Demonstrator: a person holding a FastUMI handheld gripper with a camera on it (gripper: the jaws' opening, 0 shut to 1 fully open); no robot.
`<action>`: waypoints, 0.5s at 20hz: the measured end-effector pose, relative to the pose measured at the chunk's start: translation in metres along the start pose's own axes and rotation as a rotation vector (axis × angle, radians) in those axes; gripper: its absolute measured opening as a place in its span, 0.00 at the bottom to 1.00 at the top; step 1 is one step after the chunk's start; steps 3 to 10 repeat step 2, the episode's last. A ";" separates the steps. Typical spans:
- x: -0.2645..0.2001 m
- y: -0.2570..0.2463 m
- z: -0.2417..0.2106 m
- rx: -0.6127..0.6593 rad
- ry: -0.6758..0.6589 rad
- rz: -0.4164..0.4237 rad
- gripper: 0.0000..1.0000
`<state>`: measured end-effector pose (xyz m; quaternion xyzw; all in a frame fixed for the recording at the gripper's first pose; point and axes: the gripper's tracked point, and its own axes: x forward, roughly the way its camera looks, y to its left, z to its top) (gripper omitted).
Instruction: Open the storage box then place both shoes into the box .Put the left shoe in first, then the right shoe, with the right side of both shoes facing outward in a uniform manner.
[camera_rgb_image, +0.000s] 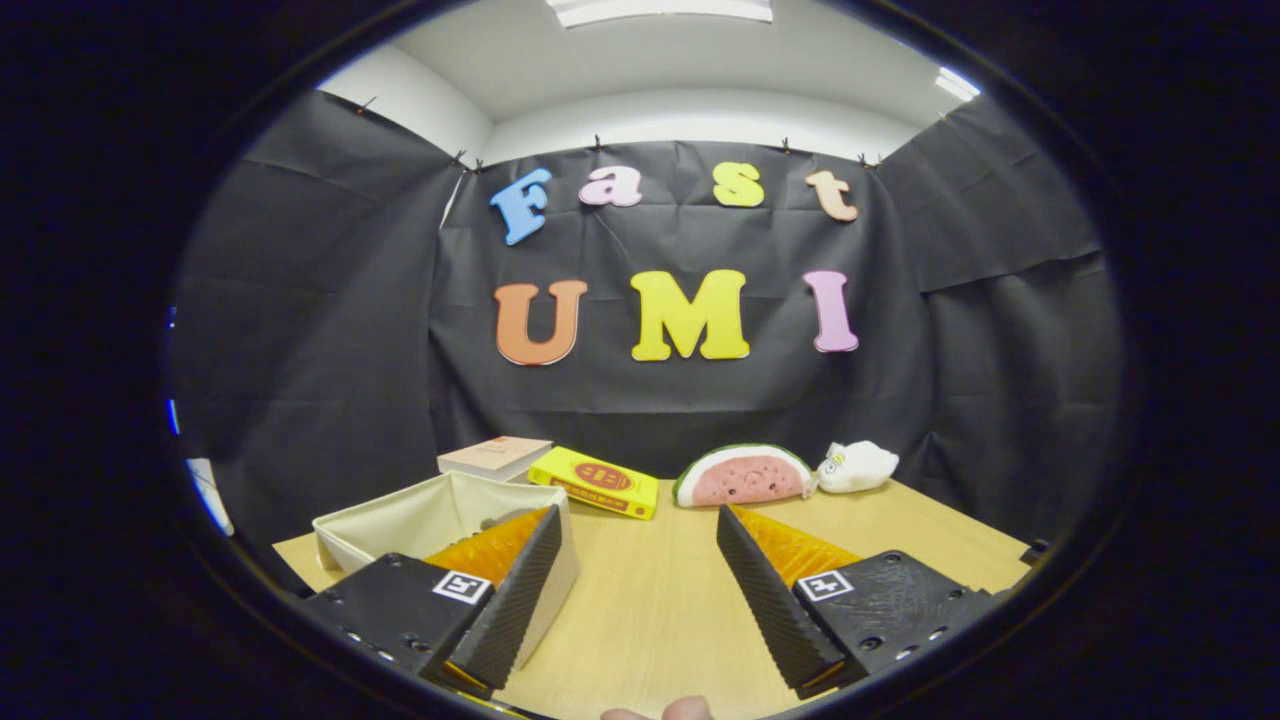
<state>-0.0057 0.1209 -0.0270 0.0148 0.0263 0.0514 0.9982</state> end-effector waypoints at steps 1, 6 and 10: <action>0.002 0.003 -0.003 -0.005 0.004 0.005 0.95; 0.003 0.002 -0.004 -0.009 0.008 0.011 0.95; 0.003 0.002 -0.004 -0.009 0.008 0.011 0.95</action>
